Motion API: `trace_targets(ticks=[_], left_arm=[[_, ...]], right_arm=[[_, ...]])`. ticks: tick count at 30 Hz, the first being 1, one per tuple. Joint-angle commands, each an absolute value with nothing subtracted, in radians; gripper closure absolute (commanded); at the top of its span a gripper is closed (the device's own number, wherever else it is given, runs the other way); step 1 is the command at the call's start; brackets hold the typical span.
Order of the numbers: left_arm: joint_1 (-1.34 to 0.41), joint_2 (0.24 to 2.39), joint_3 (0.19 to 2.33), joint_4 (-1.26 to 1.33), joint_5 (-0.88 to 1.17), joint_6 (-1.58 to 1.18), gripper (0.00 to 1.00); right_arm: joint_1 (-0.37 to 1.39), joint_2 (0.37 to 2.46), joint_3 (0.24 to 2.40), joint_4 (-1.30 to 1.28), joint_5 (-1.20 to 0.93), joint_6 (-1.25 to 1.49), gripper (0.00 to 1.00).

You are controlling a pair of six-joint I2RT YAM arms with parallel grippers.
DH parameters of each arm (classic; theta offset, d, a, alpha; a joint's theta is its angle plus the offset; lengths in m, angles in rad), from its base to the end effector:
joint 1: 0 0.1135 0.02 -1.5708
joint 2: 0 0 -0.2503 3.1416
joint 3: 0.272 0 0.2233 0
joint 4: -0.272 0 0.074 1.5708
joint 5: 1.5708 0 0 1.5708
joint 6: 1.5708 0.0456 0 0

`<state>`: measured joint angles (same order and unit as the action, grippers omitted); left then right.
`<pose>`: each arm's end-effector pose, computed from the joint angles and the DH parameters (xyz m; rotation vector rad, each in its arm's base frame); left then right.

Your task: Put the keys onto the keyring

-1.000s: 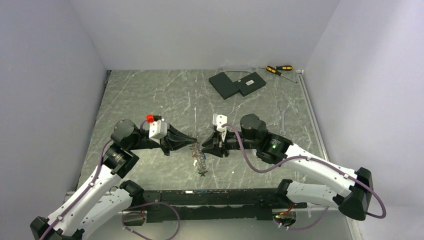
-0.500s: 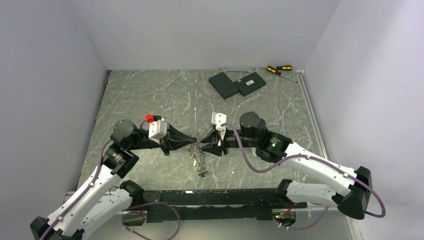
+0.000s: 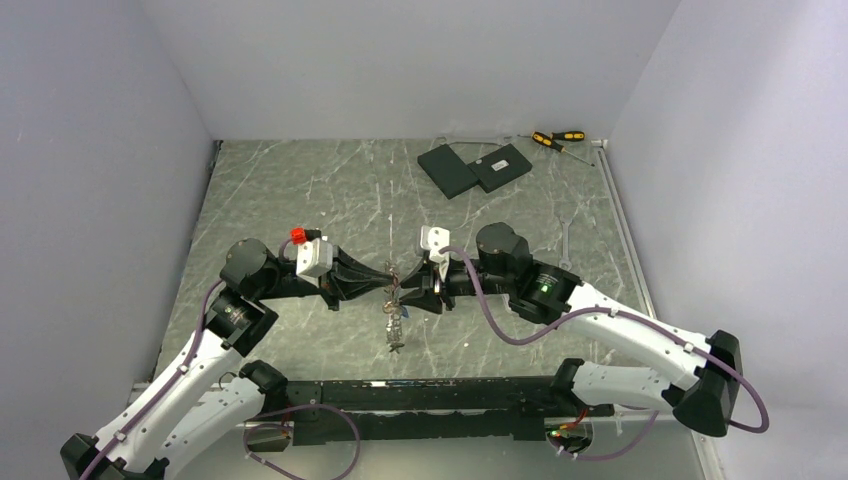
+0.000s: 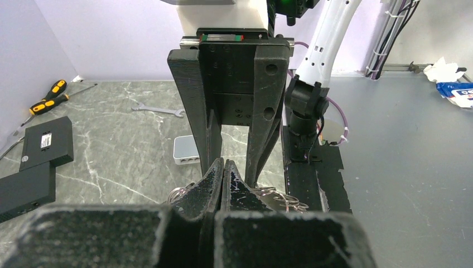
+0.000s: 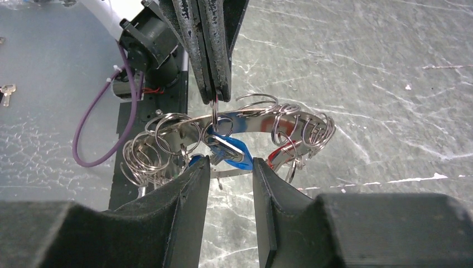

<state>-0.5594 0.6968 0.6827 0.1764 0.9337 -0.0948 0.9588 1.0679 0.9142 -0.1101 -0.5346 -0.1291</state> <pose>0.1024 -0.1074 0.3474 1.1048 1.1445 -1.1704 0.1134 0.2019 0.3296 -1.3183 1.4133 1.0579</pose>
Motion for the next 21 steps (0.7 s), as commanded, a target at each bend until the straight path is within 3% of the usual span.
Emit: trace_targets(ticks=[1, 7, 13, 17, 21], left_arm=[[-0.552, 0.692, 0.69, 0.261, 0.934, -0.112, 1.0], [-0.55, 0.692, 0.689, 0.265, 0.936, -0.114, 1.0], [-0.549, 0.692, 0.691, 0.257, 0.932, -0.108, 1.0], [-0.548, 0.69, 0.693, 0.241, 0.927, -0.097, 1.0], [-0.548, 0.686, 0.696, 0.218, 0.915, -0.083, 1.0]], right_arm=[[0.961, 1.073, 0.955, -0.048, -0.563, -0.127, 0.62], [0.961, 1.089, 0.956, -0.028, -0.56, -0.128, 0.64], [0.962, 1.098, 0.954, -0.005, -0.575, -0.115, 0.8], [0.962, 1.092, 0.956, -0.012, -0.574, -0.117, 1.0], [0.962, 1.074, 0.967, -0.079, -0.546, -0.139, 1.0]])
